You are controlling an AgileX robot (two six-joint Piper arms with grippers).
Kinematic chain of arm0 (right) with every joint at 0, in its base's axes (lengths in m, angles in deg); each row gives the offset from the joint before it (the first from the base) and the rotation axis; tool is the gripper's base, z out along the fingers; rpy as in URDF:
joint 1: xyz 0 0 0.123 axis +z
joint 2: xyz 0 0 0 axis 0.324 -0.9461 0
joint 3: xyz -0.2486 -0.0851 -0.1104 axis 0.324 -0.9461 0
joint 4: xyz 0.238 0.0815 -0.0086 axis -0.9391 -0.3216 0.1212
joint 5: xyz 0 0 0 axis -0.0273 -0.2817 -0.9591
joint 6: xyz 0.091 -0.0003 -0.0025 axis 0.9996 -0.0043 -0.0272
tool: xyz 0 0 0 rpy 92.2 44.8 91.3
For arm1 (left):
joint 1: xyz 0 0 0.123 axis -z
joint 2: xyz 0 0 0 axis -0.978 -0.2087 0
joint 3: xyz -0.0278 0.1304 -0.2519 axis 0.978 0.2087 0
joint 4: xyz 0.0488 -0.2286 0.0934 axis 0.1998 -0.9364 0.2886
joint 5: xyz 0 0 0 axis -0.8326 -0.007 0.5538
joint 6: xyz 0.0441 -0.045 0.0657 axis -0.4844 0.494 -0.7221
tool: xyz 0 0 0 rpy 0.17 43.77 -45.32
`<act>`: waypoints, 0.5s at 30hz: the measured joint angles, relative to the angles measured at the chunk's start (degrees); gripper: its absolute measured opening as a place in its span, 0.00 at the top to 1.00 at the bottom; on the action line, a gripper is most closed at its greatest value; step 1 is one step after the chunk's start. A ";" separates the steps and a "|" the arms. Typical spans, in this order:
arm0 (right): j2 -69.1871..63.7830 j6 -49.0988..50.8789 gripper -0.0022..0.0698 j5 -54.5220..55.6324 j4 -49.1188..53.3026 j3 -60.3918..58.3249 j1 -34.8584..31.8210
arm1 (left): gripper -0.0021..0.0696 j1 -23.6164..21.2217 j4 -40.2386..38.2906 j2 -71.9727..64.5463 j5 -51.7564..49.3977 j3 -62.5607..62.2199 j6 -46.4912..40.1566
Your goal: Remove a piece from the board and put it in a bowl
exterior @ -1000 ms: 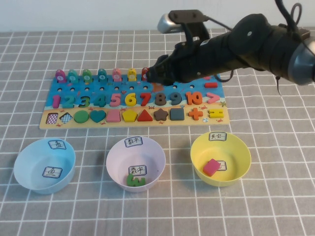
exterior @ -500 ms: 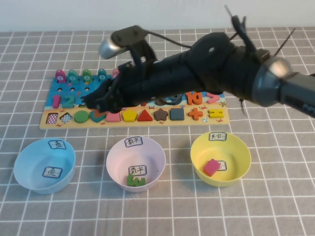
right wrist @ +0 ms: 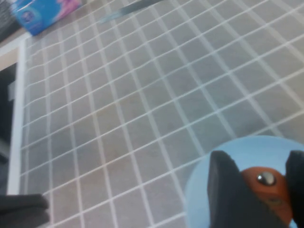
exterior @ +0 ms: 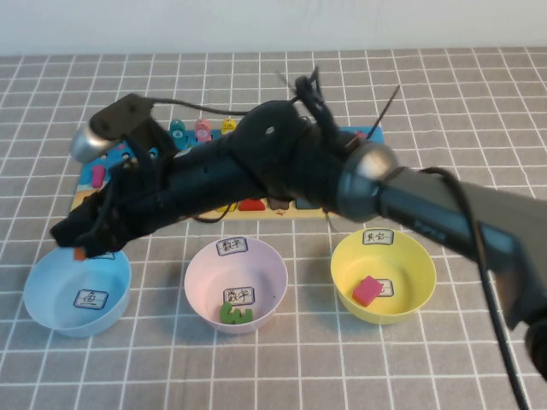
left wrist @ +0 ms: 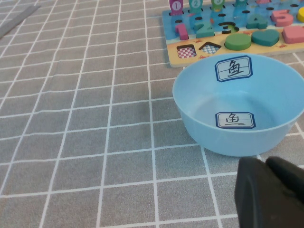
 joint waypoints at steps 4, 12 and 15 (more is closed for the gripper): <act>-2.35 -0.22 0.68 -0.88 0.10 1.66 1.64 | 0.97 0.00 0.00 0.00 0.00 0.00 0.00; -6.00 -1.07 0.68 2.26 3.38 1.87 3.70 | 0.97 0.00 0.00 0.00 0.00 0.00 0.00; -6.89 -4.69 0.68 2.76 4.39 1.87 4.39 | 0.97 0.00 0.00 0.00 0.00 0.00 0.00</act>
